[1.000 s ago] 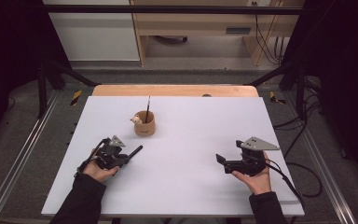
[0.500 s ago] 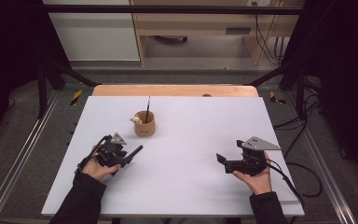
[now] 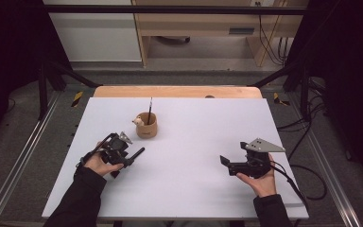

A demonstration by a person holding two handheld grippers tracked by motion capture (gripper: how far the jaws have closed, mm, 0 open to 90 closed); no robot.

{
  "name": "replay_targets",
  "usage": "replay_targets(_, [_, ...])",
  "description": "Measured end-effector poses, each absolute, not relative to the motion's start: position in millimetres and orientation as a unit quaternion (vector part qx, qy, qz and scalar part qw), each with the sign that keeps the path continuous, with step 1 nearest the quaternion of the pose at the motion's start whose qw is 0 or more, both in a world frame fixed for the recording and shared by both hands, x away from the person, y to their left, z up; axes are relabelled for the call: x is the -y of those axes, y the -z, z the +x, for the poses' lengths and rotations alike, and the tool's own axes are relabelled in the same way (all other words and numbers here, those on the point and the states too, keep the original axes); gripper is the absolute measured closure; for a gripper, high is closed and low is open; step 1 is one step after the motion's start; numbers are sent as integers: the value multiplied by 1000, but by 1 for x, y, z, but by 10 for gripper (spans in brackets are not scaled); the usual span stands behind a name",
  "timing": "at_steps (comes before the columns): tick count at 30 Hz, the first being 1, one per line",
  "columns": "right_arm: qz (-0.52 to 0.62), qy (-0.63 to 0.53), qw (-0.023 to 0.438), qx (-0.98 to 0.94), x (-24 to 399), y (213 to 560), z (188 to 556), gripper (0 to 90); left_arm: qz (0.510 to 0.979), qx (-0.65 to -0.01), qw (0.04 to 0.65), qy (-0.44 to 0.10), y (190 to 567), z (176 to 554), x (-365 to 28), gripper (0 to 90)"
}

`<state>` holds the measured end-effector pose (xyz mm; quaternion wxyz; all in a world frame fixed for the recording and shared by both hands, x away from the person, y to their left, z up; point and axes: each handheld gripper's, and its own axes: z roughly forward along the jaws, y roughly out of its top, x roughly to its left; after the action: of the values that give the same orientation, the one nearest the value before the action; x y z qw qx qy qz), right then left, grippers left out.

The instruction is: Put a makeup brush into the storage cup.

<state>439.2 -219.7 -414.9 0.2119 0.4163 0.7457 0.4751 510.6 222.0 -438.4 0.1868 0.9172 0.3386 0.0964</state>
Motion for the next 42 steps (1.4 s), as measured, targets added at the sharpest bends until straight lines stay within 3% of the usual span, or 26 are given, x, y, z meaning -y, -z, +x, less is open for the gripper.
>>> replay_targets(30, [416, -471, 209, -749, 219, 416, 440, 60, 927, -333, 161, -58, 447, 513, -219, 774])
replay_targets(42, [416, -470, 209, -750, 218, 417, 441, 60, 934, -313, 159, -63, 446, 512, -218, 784])
